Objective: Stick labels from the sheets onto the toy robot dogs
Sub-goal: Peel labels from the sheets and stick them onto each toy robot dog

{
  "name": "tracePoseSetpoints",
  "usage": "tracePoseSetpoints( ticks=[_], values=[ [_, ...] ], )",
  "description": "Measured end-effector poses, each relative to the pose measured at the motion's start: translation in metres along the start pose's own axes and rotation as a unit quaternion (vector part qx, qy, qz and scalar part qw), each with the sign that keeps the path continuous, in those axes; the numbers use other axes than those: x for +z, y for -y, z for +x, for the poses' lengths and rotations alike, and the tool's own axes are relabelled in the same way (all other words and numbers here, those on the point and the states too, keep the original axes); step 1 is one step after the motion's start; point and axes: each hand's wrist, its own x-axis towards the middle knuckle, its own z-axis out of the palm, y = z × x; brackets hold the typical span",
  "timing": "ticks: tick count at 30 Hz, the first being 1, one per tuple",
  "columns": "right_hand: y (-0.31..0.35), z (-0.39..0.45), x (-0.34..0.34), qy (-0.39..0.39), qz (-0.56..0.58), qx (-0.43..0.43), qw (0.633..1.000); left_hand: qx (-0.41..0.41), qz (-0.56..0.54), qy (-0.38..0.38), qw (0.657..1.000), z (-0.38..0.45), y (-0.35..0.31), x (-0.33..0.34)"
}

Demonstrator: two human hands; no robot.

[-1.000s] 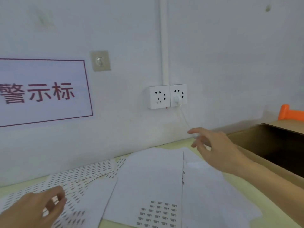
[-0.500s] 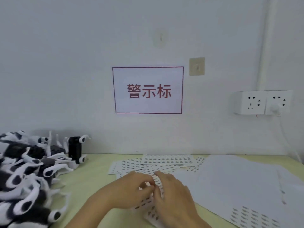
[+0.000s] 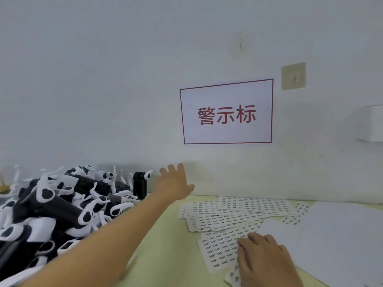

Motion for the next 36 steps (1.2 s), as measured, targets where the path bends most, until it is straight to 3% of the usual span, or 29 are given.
tracePoseSetpoints(
  ticks=[5,9,11,13,19,23,29,33,36],
  values=[
    [-0.003,0.001,-0.001,-0.003,0.007,-0.003,1.000,-0.072,0.160,0.016,0.984,0.039,0.029,-0.003],
    [-0.005,0.005,-0.001,0.001,0.017,-0.006,1.000,-0.165,0.135,0.049,0.976,0.059,0.057,0.002],
    [-0.006,0.007,-0.001,0.004,0.021,-0.008,1.000,-0.171,0.103,0.086,0.976,0.064,0.069,0.004],
    [-0.007,0.008,0.000,0.007,0.025,-0.004,1.000,-0.141,0.109,0.108,0.978,0.066,0.075,0.007],
    [-0.007,0.008,0.002,0.009,0.033,0.001,0.999,-0.086,0.142,0.081,0.983,0.064,0.071,0.014],
    [-0.006,0.008,0.002,0.012,0.029,0.004,1.000,-0.047,0.163,0.024,0.985,0.060,0.070,0.016],
    [-0.006,0.009,0.004,0.017,0.031,0.006,0.999,0.017,-0.070,-0.029,0.997,0.045,0.048,0.001],
    [-0.005,0.008,0.003,0.018,0.035,0.007,0.999,0.102,-0.108,-0.064,0.987,0.026,0.021,-0.016],
    [-0.005,0.007,0.002,0.016,0.043,0.009,0.999,0.154,-0.116,-0.010,0.981,0.005,-0.002,-0.028]
  ],
)
